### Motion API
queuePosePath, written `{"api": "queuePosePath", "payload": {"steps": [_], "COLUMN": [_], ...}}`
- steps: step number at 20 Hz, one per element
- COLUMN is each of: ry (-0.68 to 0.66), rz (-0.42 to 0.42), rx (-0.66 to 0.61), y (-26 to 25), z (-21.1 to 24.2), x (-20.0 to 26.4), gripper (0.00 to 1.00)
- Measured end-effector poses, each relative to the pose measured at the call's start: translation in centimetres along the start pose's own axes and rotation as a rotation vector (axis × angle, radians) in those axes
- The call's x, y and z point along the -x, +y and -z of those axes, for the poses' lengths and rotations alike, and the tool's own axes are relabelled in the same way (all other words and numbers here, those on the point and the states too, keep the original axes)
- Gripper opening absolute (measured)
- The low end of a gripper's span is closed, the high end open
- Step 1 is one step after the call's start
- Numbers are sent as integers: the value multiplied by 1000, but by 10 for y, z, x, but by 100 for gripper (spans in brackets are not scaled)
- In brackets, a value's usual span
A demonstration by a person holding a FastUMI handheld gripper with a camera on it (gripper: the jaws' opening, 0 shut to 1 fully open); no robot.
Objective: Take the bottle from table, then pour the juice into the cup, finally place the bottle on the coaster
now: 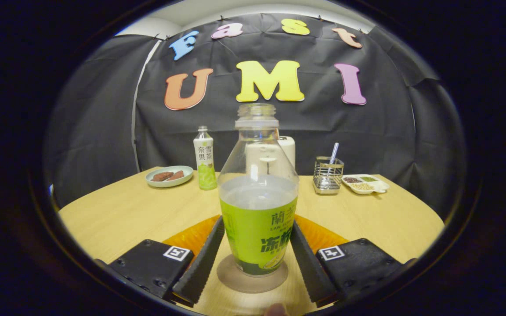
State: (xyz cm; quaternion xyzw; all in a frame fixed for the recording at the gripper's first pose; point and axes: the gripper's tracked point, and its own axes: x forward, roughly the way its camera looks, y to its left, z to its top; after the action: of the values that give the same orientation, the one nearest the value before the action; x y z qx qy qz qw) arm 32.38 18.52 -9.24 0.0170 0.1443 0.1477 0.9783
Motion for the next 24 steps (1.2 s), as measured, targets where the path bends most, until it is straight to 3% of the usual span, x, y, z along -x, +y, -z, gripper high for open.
{"api": "queuePosePath", "payload": {"steps": [6, 12, 13, 24], "ry": [-5, -28, -38, -175], "rz": [12, 9, 10, 96], "rx": [-10, -46, -45, 4], "y": [-3, -5, -5, -13], "z": [-5, -8, -11, -39], "x": [7, 42, 49, 169], "gripper": [96, 96, 100, 100]}}
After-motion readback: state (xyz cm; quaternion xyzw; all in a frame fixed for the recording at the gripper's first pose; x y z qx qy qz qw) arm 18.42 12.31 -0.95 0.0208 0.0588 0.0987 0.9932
